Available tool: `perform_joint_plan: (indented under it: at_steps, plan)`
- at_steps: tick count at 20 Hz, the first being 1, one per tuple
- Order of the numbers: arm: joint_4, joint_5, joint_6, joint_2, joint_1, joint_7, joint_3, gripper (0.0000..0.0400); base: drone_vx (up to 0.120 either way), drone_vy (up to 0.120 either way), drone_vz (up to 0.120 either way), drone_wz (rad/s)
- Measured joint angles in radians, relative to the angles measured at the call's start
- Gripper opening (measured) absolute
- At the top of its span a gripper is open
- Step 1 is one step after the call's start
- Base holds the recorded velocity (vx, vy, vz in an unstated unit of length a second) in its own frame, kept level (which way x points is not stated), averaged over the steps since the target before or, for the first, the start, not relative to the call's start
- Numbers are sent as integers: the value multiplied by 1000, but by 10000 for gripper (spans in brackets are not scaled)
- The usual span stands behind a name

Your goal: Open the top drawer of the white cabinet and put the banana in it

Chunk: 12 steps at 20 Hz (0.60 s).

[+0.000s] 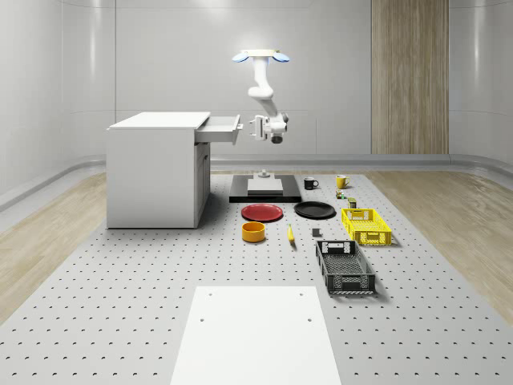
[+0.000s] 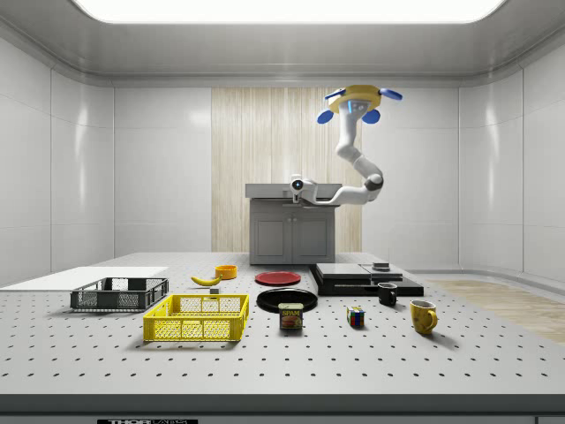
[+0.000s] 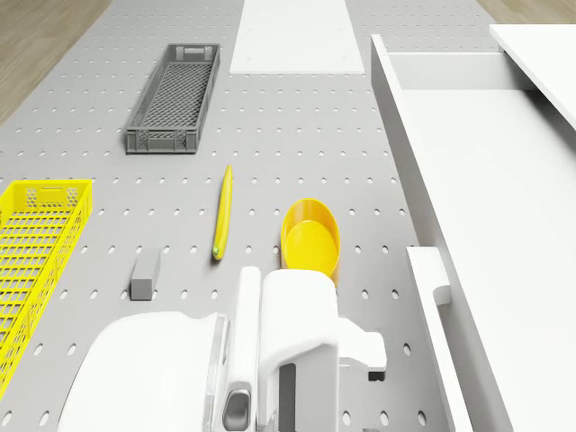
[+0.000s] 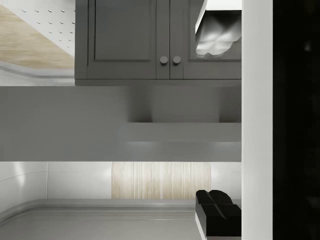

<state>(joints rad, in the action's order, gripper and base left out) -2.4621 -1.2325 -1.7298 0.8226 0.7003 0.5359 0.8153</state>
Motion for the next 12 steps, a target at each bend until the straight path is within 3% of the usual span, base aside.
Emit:
perform_joint_plan:
  at_steps: [2,6,9,12]
  plan:
    - [-100,-237,39,41,128,-184,133,400,60,120,0,0]
    - [-201,-526,218,108,417,-482,371,400,120,120,0,0]
    - [-219,-609,330,164,589,-617,486,400,120,120,0,0]
    - [-219,-638,398,215,703,-699,551,400,120,120,0,0]
